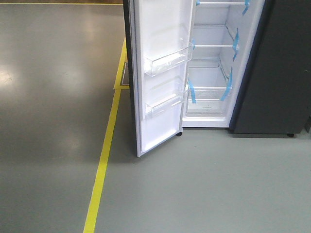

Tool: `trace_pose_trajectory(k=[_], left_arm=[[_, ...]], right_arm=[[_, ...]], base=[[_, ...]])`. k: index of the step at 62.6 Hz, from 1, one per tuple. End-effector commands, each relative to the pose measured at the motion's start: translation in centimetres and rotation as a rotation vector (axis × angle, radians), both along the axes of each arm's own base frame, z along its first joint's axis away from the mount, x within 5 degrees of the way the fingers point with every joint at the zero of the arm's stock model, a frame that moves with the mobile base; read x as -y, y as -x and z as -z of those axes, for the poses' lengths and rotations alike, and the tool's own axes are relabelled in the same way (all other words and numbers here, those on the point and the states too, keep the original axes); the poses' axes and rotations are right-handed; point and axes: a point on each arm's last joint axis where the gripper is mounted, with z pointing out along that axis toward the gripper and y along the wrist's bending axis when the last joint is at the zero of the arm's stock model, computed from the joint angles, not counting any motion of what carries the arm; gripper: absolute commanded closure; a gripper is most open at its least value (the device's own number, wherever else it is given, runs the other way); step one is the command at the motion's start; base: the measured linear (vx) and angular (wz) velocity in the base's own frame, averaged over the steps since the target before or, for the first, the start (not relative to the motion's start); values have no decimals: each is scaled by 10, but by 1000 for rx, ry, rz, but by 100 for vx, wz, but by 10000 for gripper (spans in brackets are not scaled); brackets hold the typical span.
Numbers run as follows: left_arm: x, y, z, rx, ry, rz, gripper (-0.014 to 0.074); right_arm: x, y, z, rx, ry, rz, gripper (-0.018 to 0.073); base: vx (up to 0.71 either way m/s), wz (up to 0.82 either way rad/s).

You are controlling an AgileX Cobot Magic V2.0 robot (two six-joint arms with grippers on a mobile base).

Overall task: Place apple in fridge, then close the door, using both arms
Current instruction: 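Approach the open refrigerator door bins with the apple held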

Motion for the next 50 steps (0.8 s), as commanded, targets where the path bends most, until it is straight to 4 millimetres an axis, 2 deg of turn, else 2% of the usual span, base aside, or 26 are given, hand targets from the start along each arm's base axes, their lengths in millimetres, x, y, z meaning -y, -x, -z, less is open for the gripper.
trace_pose_trajectory(k=[1,50], left_arm=[[0,1,-1,71,19,3,603],[0,1,-1,71,19,3,603]], right_arm=[[-2,-1,-13,36,-73,9,141],[-2,-1,-13,36,-73,9,141]], base=[[21,0],[19,-4]])
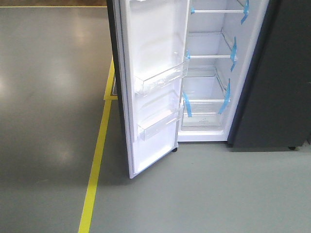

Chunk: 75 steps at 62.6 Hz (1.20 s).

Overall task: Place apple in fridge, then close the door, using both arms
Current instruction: 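Approach the open refrigerator door bins with the apple held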

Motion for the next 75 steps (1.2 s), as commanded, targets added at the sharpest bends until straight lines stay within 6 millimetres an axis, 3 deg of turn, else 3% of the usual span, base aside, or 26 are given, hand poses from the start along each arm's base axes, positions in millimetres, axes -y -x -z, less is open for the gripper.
trace_pose_trajectory(k=[1,75], left_arm=[[0,1,-1,71,19,3,603],[0,1,-1,71,19,3,603]], right_arm=[[-2,-1,-13,36,-73,10,141],[-2,-1,-13,36,-73,10,141]], base=[[18,-5],[16,1]])
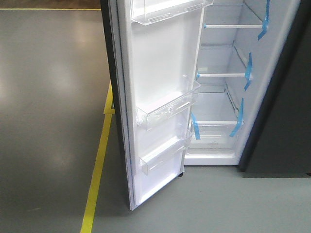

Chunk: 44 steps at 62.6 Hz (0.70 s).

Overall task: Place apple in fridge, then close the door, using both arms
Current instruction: 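Approach the open refrigerator door bins with the apple held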

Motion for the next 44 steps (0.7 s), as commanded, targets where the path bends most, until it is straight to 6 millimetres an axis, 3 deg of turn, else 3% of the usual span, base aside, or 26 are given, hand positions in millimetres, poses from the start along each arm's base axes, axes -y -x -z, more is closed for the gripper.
trace_pose_trajectory(k=[1,44], left_arm=[[0,1,-1,71,19,3,603],[0,1,-1,71,19,3,603]], right_arm=[[-2,-1,-13,36,-73,10,141],[-2,-1,-13,36,-73,10,141]], base=[[15,3],[15,2]])
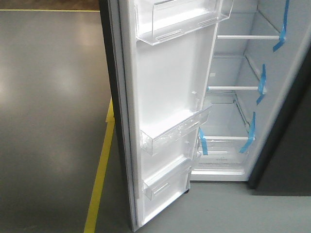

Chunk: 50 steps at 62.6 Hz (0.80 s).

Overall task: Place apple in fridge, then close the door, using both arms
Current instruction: 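Approach the open refrigerator door bins with the apple held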

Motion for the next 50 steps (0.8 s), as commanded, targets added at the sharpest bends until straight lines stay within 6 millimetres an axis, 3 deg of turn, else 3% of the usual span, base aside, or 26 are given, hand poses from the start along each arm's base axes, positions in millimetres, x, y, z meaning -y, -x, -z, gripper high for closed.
trace_pose_trajectory(k=[1,50], left_arm=[[0,1,-1,71,19,3,603],[0,1,-1,71,19,3,603]], right_arm=[[-2,-1,-13,36,-73,10,141],[-2,-1,-13,36,-73,10,141]], base=[[13,1],[10,-1]])
